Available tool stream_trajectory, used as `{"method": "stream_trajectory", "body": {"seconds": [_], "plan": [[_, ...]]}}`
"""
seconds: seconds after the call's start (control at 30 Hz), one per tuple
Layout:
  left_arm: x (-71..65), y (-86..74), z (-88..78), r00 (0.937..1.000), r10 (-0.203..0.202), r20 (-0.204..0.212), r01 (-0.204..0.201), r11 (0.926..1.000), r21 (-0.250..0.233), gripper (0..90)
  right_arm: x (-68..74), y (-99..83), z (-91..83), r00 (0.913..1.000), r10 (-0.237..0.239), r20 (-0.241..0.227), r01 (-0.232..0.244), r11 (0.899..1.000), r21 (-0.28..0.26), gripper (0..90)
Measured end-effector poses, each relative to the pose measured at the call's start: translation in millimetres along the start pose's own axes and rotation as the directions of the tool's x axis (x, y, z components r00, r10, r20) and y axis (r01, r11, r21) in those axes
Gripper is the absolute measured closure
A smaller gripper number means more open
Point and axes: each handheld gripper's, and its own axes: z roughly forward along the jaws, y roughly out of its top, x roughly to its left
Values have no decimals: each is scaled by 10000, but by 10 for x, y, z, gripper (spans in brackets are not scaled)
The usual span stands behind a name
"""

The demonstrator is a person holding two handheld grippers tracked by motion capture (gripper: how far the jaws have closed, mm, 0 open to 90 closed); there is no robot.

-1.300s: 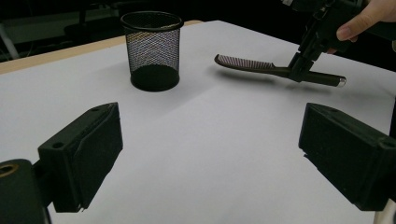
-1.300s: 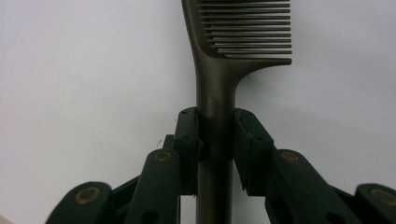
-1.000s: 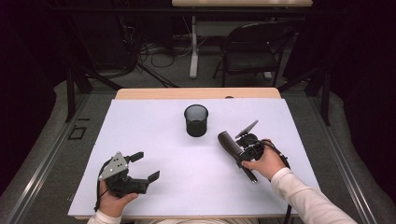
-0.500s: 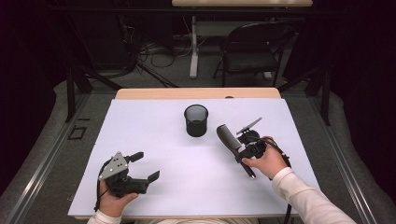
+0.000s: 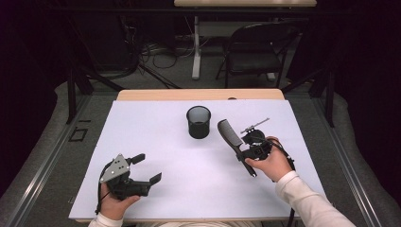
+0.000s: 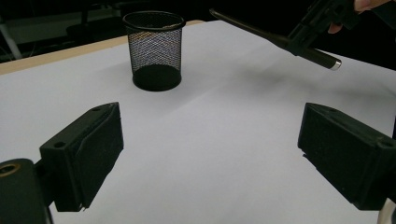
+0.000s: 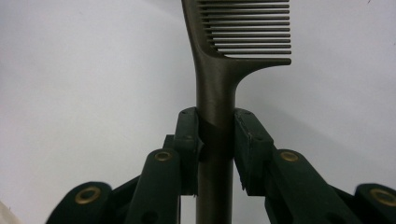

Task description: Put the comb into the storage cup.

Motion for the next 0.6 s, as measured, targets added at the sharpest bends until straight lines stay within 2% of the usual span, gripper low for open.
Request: {"method": "stream_trajectory", "body": {"seconds": [0.03, 0.07, 0.1, 0.13, 0.37, 0.6], "plan": [[-1, 0, -1, 10000, -14, -27, 14, 10000, 16, 69, 0, 0, -12, 10000, -64, 4, 64, 10000, -66, 725], [-1, 0, 0, 10000, -9, -32, 9, 10000, 12, 70, 0, 18, -63, 9995, -228, 201, 218, 9985, 503, 726], [-1, 0, 0, 10000, -12, -35, 12, 10000, 7, 69, 0, -3, -29, 9999, -158, 37, 159, 9996, -227, 726], [-1, -1, 0, 10000, -3, -44, 3, 10000, 13, 69, 6, -6, -31, 9999, -117, 40, 118, 9993, -346, 726], [1, -2, 2, 10000, -17, -45, 16, 10000, -12, 69, 20, -13, -53, 9989, -466, 39, 467, 9970, -618, 726], [8, 0, 1, 10000, -89, 0, 89, 10000, -24, 77, 88, -14, -72, 9980, -625, -118, 609, 9926, -1050, 726]]}}
